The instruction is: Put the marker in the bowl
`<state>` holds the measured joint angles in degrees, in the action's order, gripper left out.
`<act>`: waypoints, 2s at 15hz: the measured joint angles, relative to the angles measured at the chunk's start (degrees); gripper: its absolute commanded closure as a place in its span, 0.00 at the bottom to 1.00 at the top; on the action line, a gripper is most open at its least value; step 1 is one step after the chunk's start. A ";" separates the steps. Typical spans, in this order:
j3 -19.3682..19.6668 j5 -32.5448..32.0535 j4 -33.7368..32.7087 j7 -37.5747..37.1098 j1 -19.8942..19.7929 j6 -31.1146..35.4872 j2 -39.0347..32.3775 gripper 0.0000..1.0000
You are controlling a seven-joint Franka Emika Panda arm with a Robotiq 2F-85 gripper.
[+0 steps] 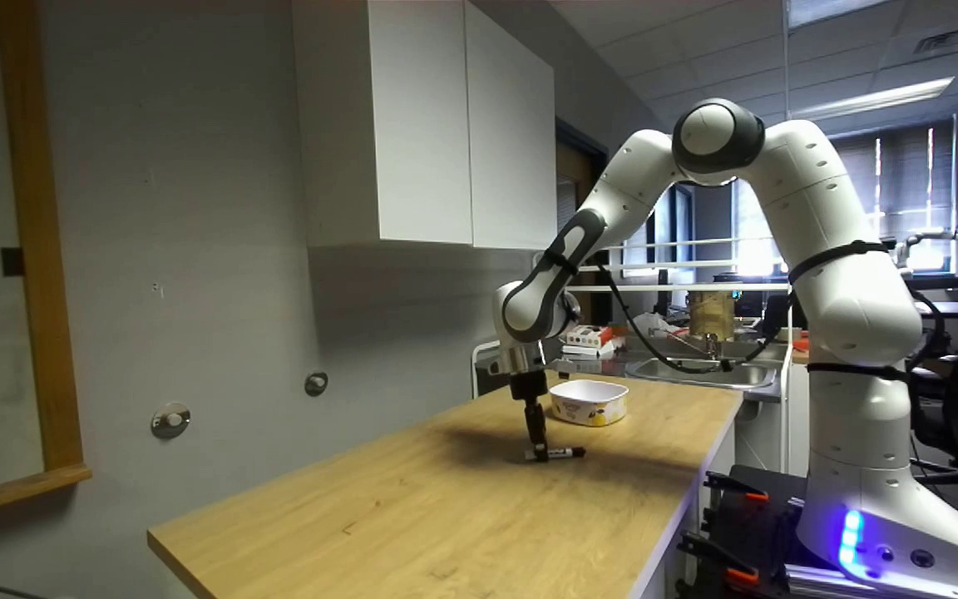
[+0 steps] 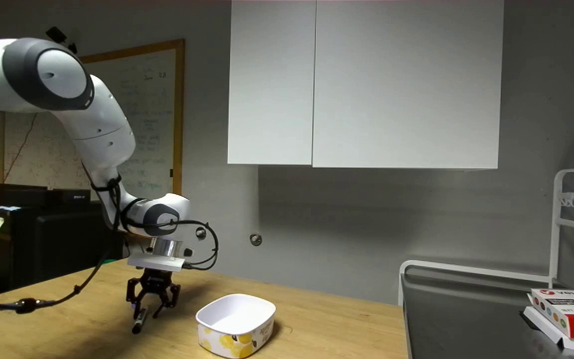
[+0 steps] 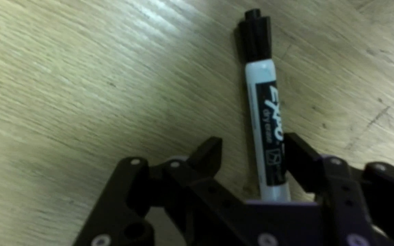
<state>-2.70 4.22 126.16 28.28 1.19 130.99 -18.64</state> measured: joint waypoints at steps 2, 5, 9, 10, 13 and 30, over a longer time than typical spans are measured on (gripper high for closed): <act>-0.55 -0.04 0.18 -0.53 0.03 -0.31 0.57 0.93; -1.26 -0.42 0.66 -2.67 0.35 -1.00 1.93 0.97; -1.76 -2.92 2.78 -11.46 2.58 0.33 5.18 0.95; -1.82 -3.50 3.50 -14.76 3.37 1.31 6.71 0.95; -2.02 -4.39 5.97 -23.66 5.02 4.32 12.86 0.95; 0.04 -11.89 19.04 -57.15 -12.19 14.07 39.78 0.95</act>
<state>-2.66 -7.67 145.20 -28.87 -11.00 145.06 21.14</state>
